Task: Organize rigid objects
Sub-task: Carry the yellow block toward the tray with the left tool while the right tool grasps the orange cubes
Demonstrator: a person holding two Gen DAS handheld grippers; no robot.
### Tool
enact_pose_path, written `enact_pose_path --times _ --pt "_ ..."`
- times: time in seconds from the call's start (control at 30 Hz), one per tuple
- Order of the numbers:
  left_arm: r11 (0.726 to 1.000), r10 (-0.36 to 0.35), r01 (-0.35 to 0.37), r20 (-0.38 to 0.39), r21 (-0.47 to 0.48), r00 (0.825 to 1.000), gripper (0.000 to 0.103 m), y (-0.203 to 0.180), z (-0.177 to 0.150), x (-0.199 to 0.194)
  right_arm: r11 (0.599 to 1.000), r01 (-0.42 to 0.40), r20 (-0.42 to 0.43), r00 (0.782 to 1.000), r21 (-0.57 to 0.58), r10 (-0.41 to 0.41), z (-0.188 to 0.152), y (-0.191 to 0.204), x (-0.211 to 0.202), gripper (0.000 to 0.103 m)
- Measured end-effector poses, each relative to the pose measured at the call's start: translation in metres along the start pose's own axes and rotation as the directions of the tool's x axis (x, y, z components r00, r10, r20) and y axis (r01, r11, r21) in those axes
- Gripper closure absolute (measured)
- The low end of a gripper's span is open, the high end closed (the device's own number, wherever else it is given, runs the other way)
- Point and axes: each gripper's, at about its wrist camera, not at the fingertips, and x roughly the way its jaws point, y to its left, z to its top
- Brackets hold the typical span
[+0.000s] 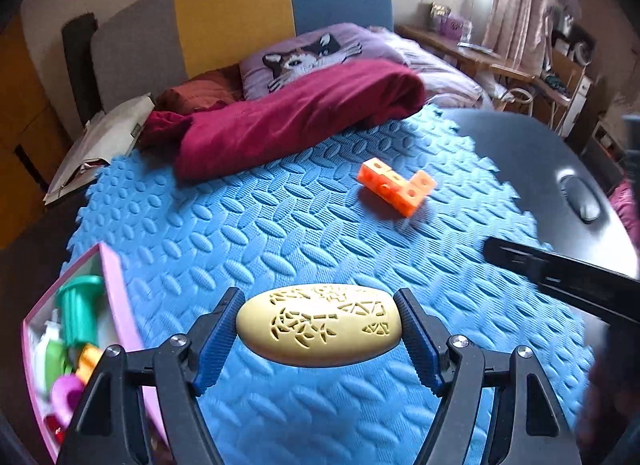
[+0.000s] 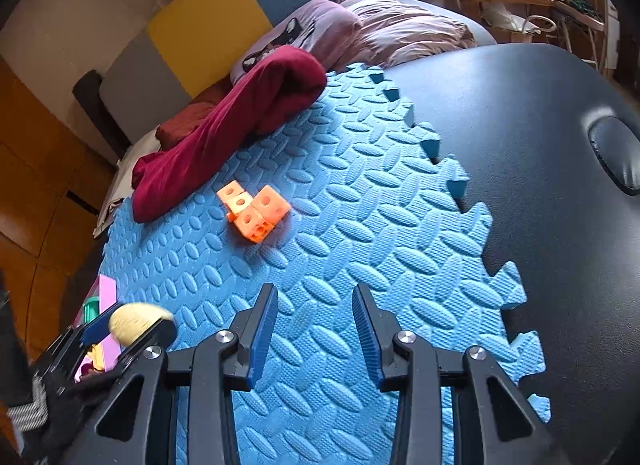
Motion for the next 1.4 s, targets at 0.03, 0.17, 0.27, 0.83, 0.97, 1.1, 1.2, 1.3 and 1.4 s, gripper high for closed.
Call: enact_pose_path --times 0.03,0.17,0.27,0.83,0.97,1.1,1.2,1.3,1.4 --pt "1.0 0.0 0.0 0.012 0.004 1.0 0.027 0.0 -0.004 -0.009 1.0 -0.001 -0.006 1.0 -0.011 0.0 -0.001 0.003 0.002 0.06" --pt "1.0 -0.02 0.02 0.051 -0.009 0.999 0.027 0.003 -0.019 -0.038 0.998 -0.009 -0.027 1.0 -0.061 0.008 -0.002 0.014 0.01 0.06" --pt "0.999 -0.039 0.04 0.07 -0.025 0.997 0.027 0.009 -0.029 -0.055 0.995 0.002 -0.047 0.999 -0.1 -0.007 0.001 0.023 0.02 0.06" --pt "0.985 -0.06 0.082 0.145 -0.153 0.988 0.027 0.064 -0.076 -0.118 0.959 0.097 0.027 0.995 -0.267 -0.094 0.054 0.068 0.078 0.047" --pt "0.98 -0.05 0.075 0.138 -0.184 0.989 0.027 0.075 -0.083 -0.118 0.943 0.125 0.051 0.992 -0.309 -0.115 0.056 0.076 0.084 0.046" --pt "0.975 -0.043 0.072 0.14 -0.212 0.989 0.027 0.084 -0.09 -0.12 0.912 0.148 0.066 0.989 -0.382 -0.133 0.051 0.082 0.086 0.053" --pt "0.973 -0.034 0.065 0.14 -0.22 0.99 0.027 0.089 -0.096 -0.12 0.908 0.112 0.05 0.994 -0.403 -0.1 0.042 0.083 0.08 0.054" --pt "0.972 -0.025 0.057 0.139 -0.228 0.99 0.027 0.093 -0.101 -0.121 0.873 0.097 0.033 0.995 -0.478 -0.093 0.018 0.091 0.07 0.055" --pt "0.969 -0.012 0.047 0.143 -0.244 0.99 0.027 0.099 -0.105 -0.124 0.85 0.082 0.011 0.996 -0.52 -0.089 -0.006 0.098 0.062 0.055"
